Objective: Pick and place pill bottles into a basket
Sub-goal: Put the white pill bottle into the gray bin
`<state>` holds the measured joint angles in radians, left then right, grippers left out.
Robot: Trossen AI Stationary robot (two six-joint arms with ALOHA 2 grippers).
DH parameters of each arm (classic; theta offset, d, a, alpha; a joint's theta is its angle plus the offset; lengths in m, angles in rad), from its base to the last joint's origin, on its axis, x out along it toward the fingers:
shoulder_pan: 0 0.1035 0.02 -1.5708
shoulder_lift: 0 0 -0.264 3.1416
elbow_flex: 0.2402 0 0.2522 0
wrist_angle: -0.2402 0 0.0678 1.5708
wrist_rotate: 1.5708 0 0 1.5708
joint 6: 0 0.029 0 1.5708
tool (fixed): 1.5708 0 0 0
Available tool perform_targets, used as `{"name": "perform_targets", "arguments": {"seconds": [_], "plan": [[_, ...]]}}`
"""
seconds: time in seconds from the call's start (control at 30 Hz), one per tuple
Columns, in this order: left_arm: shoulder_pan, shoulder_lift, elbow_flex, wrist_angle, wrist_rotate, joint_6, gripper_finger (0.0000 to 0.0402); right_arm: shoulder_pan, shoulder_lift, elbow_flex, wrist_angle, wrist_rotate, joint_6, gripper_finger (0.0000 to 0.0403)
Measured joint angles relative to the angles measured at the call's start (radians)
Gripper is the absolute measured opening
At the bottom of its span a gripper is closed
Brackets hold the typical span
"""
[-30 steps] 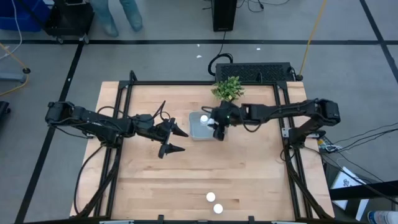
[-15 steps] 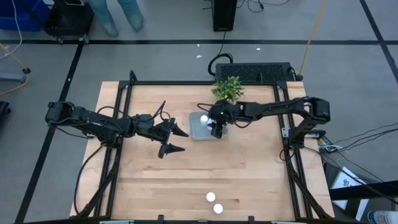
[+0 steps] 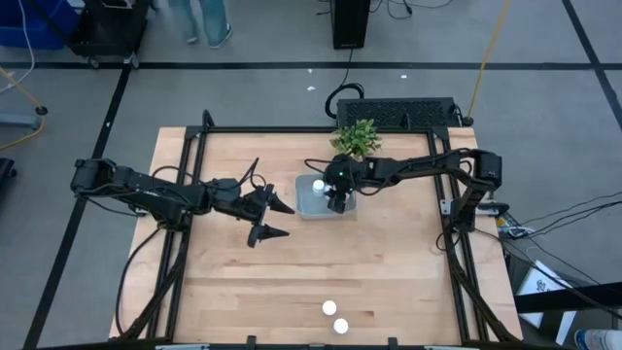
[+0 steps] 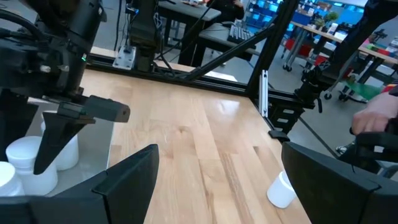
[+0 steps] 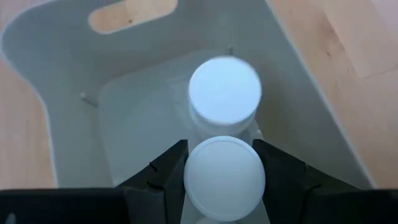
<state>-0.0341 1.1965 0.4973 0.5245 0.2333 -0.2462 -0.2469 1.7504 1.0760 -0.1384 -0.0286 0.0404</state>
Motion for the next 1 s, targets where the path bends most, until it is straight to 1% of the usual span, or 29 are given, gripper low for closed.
{"name": "perform_targets", "arguments": {"seconds": [0.1,0.27,0.5,0.77,1.0], "plan": [[0.000,0.000,0.000,0.000,0.000,0.000,0.0347,-0.002,0.000,0.000,-0.001,-0.001,-0.003,0.0154],[0.000,0.000,0.000,-0.001,0.000,0.000,0.0347,-0.002,-0.008,0.000,0.002,-0.001,-0.003,0.0170],[0.000,0.000,0.000,-0.002,0.000,0.000,0.0347,-0.002,-0.007,0.000,0.000,-0.002,-0.008,0.0166],[0.000,0.000,0.000,-0.002,0.000,0.000,0.0347,-0.002,-0.007,0.000,-0.001,-0.002,-0.008,0.0196],[0.000,0.000,0.000,-0.002,0.000,0.000,0.0347,-0.002,-0.007,0.000,0.000,0.000,-0.021,0.0210]]}}
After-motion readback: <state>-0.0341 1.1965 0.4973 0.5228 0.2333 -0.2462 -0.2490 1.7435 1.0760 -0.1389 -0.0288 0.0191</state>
